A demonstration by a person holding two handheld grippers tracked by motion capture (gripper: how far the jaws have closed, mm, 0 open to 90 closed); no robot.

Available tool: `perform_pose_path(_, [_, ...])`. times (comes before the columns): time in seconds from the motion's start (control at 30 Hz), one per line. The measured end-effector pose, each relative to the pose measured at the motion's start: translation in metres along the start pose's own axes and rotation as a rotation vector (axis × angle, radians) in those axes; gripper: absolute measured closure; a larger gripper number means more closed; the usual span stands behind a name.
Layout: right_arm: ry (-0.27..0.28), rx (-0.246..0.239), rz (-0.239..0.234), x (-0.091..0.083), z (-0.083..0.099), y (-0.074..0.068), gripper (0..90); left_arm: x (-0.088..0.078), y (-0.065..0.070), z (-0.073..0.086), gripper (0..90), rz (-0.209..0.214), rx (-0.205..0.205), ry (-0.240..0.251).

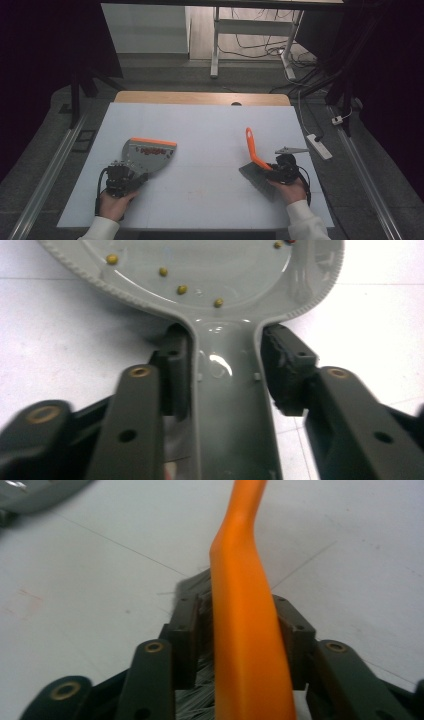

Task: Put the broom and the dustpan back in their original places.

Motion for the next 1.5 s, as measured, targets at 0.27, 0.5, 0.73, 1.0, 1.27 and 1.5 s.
perform_pose_path(0.27, [-0.009,-0.004,0.052,0.004,0.000,0.008,50.4,-0.004,-0.001,0.000,36.5,-0.018,0.013,0.008])
perform_pose_path(0.5, [-0.021,0.004,0.063,0.007,0.001,0.013,47.1,-0.013,-0.003,0.001,32.3,-0.024,0.045,0.029])
perform_pose_path(0.73, [-0.032,-0.014,0.128,0.007,0.001,0.019,45.3,-0.020,-0.003,-0.002,31.6,-0.013,0.078,0.049])
perform_pose_path(1.0, [0.019,-0.036,0.140,-0.002,-0.004,0.016,45.4,-0.027,0.000,-0.003,31.6,0.001,0.134,0.060])
perform_pose_path(1.27, [0.070,-0.088,0.100,-0.012,-0.009,0.003,46.7,-0.034,0.009,-0.006,32.0,0.017,0.206,0.071])
perform_pose_path(1.5, [0.065,-0.182,0.055,-0.009,-0.006,-0.014,47.0,-0.029,0.025,-0.013,32.9,0.078,0.321,0.040])
Point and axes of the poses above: each handheld gripper's, and its own axes: x roughly forward along the jaws, z roughly out of its underside, y roughly to its right, the point moved 8 cm from there along x, roughly forward along the jaws, and after that the axes turned 5 degrees about -y, right-handed, at the moved point
